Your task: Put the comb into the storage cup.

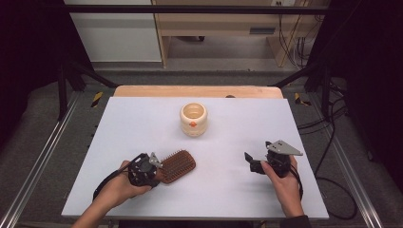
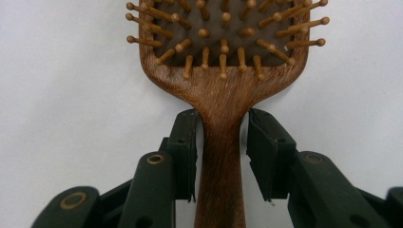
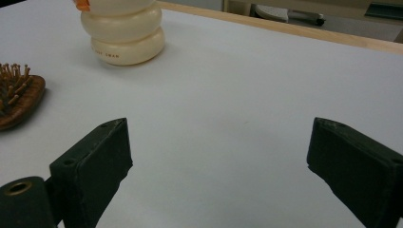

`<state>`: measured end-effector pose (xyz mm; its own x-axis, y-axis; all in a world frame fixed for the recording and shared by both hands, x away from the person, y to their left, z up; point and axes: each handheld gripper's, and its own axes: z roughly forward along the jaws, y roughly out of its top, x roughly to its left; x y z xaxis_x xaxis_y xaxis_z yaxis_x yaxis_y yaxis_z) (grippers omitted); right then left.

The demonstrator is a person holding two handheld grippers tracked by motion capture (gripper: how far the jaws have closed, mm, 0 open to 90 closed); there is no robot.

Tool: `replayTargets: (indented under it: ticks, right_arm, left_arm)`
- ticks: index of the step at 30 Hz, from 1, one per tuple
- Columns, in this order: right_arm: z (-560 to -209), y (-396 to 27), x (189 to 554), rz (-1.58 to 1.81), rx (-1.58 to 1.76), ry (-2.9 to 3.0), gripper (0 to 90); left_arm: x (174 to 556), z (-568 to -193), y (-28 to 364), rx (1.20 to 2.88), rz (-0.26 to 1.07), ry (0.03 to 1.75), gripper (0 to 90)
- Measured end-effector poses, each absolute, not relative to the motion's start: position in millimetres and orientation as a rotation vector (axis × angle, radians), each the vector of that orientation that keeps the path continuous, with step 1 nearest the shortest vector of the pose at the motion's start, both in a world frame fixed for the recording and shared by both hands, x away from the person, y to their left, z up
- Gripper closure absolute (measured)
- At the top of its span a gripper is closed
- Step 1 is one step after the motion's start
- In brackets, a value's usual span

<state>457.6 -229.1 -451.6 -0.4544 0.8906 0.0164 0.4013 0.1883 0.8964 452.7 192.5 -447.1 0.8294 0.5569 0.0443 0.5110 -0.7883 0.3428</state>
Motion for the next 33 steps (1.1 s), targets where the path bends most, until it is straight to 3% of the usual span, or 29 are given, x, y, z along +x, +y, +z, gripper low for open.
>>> replayTargets:
  ticks: [14, 26, 33]
  right_arm:
    - [-451.6, -229.2, 457.6, 1.223, 1.209, 1.945, 7.7]
    - [-451.2, -229.6, 457.7, 1.229, 1.208, 1.944, 7.7]
    - [-450.0, -229.7, 457.1, 1.242, 1.202, 1.936, 7.7]
  left_arm:
    - [451.0, -451.7, 200.0, 2.615, 0.176, 0.842, 69.6]
    - [442.5, -449.5, 195.2, 2.628, 0.274, 0.777, 72.1]
    - [437.2, -439.4, 192.4, 2.553, 0.376, 0.748, 72.1]
